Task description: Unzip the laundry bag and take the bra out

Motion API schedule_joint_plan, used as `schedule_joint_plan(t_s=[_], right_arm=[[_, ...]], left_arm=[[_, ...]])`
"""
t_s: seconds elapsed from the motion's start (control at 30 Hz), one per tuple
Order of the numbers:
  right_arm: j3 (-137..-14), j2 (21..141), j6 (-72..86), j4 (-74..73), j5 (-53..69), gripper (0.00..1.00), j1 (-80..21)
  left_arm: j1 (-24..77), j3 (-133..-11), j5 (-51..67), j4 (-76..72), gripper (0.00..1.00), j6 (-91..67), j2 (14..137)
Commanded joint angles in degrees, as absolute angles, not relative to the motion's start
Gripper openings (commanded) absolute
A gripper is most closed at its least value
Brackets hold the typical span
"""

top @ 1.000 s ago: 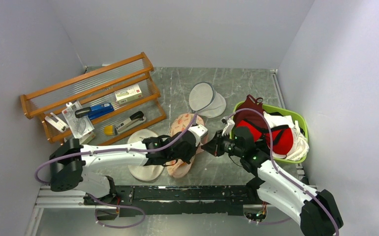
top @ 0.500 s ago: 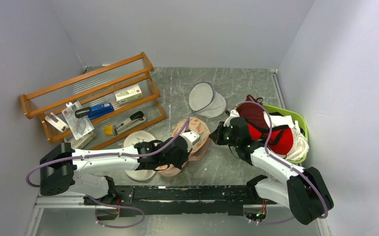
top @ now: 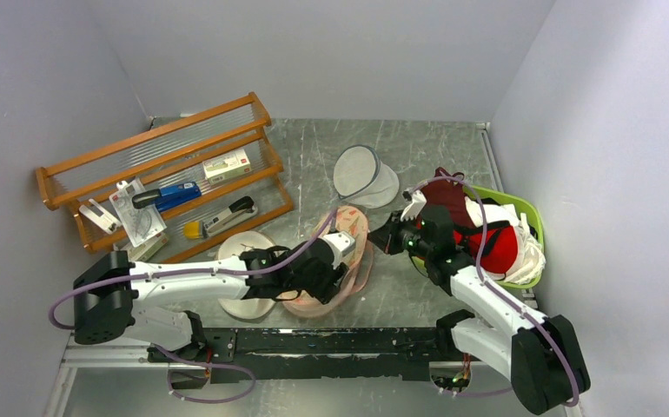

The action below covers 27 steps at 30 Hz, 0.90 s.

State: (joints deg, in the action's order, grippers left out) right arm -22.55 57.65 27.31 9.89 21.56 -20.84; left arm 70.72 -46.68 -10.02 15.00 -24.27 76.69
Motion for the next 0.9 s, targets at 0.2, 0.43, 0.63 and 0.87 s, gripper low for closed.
schedule_joint_plan(t_s=[0.2, 0.43, 0.63, 0.87], right_arm=[[-18.1, 48.1, 31.2, 9.1, 32.9, 0.0, -20.4], [-17.7, 43.9, 32.3, 7.0, 33.5, 0.0, -20.5], [-18.1, 42.6, 32.6, 6.3, 34.5, 0.0, -20.6], [-19.0, 41.6, 31.4, 3.9, 33.9, 0.0, -20.6]], left_arm=[[71.0, -58.4, -11.6, 12.2, 0.79, -19.7, 80.0], [71.0, -63.2, -16.3, 10.9, 0.75, -16.6, 87.6], [70.9, -66.2, -22.0, 13.1, 0.65, -15.4, 92.3], [70.9, -67.1, -24.4, 15.1, 0.31, -13.6, 93.8]])
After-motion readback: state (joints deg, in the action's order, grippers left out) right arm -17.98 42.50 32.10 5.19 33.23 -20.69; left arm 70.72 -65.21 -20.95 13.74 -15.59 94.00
